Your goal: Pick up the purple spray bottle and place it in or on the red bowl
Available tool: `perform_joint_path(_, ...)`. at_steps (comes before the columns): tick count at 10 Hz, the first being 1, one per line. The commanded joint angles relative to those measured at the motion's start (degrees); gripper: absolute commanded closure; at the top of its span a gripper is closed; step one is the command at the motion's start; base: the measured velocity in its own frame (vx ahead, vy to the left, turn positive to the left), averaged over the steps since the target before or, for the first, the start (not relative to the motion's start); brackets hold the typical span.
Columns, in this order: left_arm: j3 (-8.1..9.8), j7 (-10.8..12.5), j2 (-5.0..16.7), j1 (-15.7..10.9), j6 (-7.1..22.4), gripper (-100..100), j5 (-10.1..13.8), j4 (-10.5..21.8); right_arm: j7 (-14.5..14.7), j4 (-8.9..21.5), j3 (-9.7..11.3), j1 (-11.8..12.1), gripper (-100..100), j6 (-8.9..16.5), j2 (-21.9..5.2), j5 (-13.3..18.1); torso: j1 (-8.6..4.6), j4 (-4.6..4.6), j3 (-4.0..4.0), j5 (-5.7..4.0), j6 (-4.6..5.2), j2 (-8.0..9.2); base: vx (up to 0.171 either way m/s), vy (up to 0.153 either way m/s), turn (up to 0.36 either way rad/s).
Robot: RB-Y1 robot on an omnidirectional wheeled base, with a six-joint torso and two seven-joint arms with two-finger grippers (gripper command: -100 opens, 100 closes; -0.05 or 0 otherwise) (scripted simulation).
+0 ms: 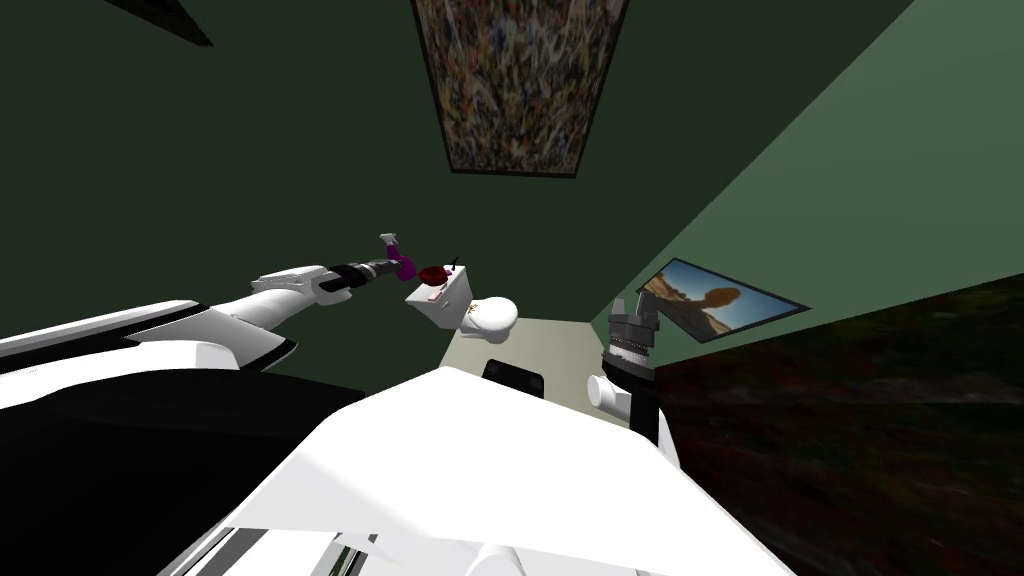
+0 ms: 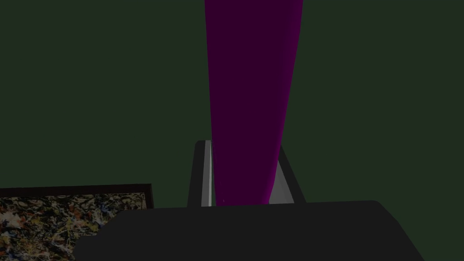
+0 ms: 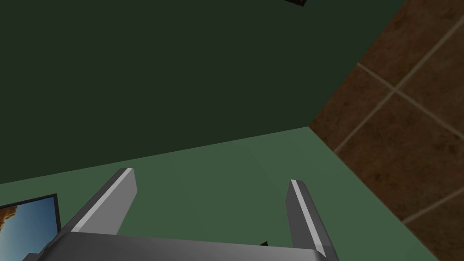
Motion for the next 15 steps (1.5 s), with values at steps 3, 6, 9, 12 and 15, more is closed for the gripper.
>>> perform_joint_path(3, -0.02, -0.23, 0.53, 0.71, -1.64, 100, 0.95, -0.01, 0.0, 0.0, 0.0, 0.0, 0, 0.0, 0.0, 0.0, 0.09, 0.01, 0.04, 0.03, 0.01, 0.09, 0.203, 0.151, -0.059)
perform_joint_path(6, 0.01, -0.25, 0.75, 0.78, -1.87, -100, 1.1, -0.12, 0.0, 0.0, 0.01, -0.02, 0, 0.0, 0.01, 0.0, -0.23, 0.06, 0.27, 0.02, -0.09, 0.53, 0.086, 0.071, -0.025)
perform_joint_path(9, 0.01, -0.25, 0.74, 0.77, -1.87, -100, 1.1, -0.13, 0.0, 0.0, 0.02, -0.03, 0, 0.0, 0.02, 0.0, -0.55, 0.17, 0.53, -0.08, -0.12, 0.95, 0.003, 0.002, 0.0)
perform_joint_path(12, 2.87, -3.11, -2.13, 3.63, 0.99, -100, 3.97, -2.99, 0.0, 0.0, 0.02, -0.03, 0, 0.0, 0.02, 0.0, -0.57, 0.19, 0.55, -0.09, -0.12, 0.99, 0.0, 0.039, -0.03)
perform_joint_path(15, 4.51, -5.61, -3.12, 3.74, 5.13, -100, 4.1, -7.42, 0.0, 0.01, 0.01, -0.03, 0, 0.01, 0.01, 0.0, -0.22, 0.19, 0.57, 0.01, -0.13, 1.01, -0.007, 0.08, -0.025)
